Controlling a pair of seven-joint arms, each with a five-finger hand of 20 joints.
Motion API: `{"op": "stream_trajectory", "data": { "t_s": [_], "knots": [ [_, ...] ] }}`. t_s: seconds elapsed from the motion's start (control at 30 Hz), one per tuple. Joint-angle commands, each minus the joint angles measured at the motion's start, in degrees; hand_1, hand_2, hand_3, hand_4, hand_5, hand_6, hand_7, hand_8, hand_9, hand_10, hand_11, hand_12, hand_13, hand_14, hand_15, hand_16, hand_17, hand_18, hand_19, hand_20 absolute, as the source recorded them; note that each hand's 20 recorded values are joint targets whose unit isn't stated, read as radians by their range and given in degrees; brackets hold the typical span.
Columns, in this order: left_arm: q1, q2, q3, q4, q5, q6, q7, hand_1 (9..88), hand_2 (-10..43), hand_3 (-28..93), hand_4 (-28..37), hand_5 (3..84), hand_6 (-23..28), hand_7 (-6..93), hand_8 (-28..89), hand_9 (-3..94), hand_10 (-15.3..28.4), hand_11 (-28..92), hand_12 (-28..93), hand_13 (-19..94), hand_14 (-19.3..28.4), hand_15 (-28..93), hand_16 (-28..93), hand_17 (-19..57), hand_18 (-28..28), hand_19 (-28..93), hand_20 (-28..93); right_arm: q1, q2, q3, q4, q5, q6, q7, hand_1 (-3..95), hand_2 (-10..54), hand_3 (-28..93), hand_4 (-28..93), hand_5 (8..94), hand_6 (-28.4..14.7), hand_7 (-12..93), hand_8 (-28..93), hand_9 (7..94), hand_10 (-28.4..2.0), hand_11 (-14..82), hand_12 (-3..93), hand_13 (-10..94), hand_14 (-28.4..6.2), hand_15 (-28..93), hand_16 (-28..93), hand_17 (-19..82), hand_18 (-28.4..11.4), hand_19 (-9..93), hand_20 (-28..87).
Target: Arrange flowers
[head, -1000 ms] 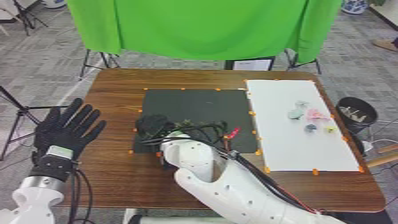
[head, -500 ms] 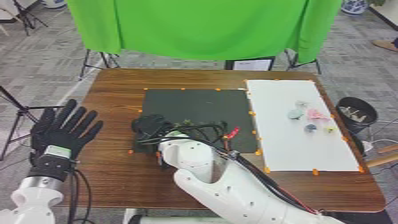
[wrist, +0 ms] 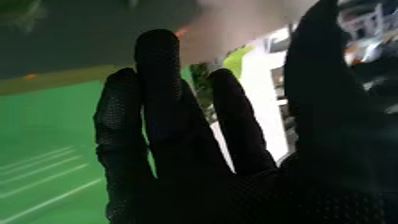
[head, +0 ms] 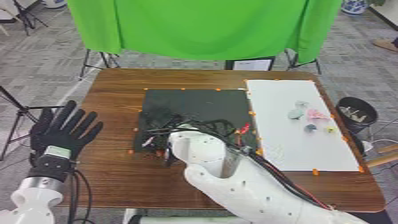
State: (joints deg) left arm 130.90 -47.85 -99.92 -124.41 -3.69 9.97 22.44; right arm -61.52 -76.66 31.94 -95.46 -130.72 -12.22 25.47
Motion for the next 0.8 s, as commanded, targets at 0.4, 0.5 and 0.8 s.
{"op": "stream_trajectory", "data": {
  "t_s": [0.4,0.5,0.8],
  "knots": [
    [2.96,-2.51,-1.57,0.12,0.46,-4.06,0.46,29.9,5.3,70,-27.8,33.6,9.7,14.1,-8,24.1,16.6,17,12,20,16.8,33,-5,-7.5,15.5,32,8,-23.98,27.31,36.23,-18.00,4.75,4.41,13.81,33.6,-9.5,77,-28,43.1,-7.5,14,-10,40.4,-20.4,10.4,15.2,55,-16.2,62,20,32,-25.6,81,40],
    [3.11,-2.66,-1.83,-0.11,0.30,-3.38,0.39,29.5,5.9,70,-28.0,34.2,9.8,13.8,-8,25.1,16.9,17,12,21,16.8,33,-5,-7.5,15.5,32,8,-29.03,28.84,41.43,-17.97,1.32,5.91,12.68,36.5,-9.5,78,-28,44.1,-7.1,14,-10,41.0,-19.6,10.5,14.8,55,-15.4,61,20,32,-25.1,81,40],
    [4.31,-2.50,-1.43,-1.53,-2.30,0.41,3.34,30.3,7.1,70,-28.2,36.3,9.9,15.1,-8,28.3,16.8,20,12,22,16.6,34,-5,-7.1,15.4,33,8,-31.80,29.39,49.89,-18.03,5.52,-7.16,18.78,39.6,-9.5,80,-28,45.1,-5.5,15,-11,42.0,-17.1,9.9,14.1,56,-13.9,58,21,31,-24.7,80,41]
  ]
}}
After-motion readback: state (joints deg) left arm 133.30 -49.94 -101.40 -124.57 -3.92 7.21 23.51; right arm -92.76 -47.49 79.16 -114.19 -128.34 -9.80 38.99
